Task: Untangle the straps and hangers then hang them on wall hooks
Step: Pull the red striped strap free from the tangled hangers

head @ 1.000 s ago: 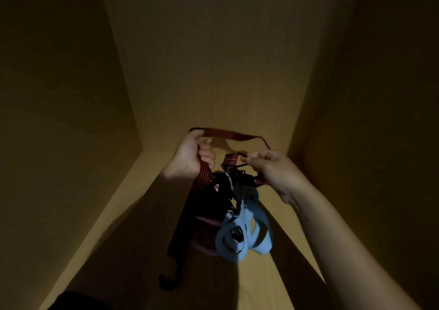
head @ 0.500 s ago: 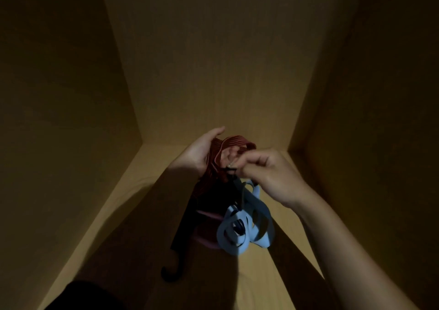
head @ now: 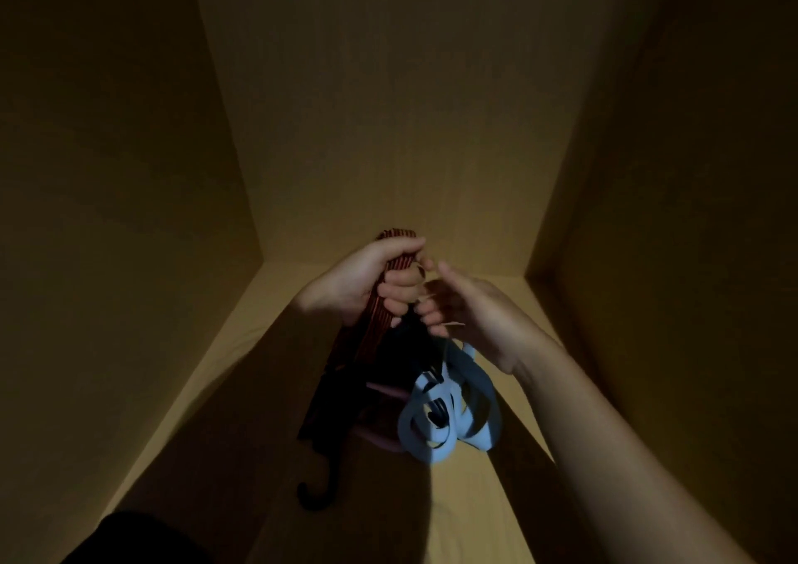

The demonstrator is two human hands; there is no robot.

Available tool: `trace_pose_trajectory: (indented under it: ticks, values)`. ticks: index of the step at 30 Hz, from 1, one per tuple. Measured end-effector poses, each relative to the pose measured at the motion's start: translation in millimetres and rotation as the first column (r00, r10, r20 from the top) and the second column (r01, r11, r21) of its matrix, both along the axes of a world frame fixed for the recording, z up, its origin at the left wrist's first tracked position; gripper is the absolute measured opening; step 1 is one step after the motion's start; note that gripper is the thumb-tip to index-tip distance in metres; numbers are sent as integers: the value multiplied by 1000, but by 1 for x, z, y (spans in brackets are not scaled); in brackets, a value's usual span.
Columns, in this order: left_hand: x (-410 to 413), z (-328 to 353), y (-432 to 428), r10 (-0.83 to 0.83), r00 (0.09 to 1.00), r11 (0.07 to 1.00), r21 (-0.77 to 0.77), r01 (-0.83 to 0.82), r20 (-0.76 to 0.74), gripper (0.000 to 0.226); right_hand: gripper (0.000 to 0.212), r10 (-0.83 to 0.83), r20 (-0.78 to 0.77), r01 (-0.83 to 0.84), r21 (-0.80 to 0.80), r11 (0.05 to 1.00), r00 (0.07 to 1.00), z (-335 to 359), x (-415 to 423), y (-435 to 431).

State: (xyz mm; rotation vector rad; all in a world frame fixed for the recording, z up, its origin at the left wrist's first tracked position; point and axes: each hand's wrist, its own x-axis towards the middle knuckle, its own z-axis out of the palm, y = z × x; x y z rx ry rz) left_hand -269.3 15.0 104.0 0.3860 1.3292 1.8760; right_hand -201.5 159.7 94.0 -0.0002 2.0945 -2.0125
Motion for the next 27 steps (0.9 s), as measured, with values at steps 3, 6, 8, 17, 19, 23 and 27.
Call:
trace_pose_trajectory:
  ticks: [3,6,8,17,19,23,27]
  values:
    - [10,-4,1,-184,970,972,-180,154,-162,25,69,-27,113,40,-121,992,993,5,-8,-4]
    - [20,-7,3,-344,911,885,-403,234,-227,21,57,-85,131,115,-244,963,988,14,-11,-10]
    - [22,-6,2,-387,894,837,-493,236,-228,20,24,-157,71,172,-357,918,985,16,-13,-12]
    - [12,-3,-9,92,995,991,91,-95,33,69,15,-62,-144,4,-374,927,988,22,-6,-11]
    - [9,8,-2,183,983,982,33,-184,32,59,18,-19,-147,-23,-280,960,989,21,-5,-11]
    - [3,24,13,313,948,949,-65,-310,63,36,21,74,-138,-83,-66,994,988,21,-4,-15]
    - [-1,23,18,364,931,931,21,-365,29,27,20,153,-115,-137,131,982,982,19,0,-13]
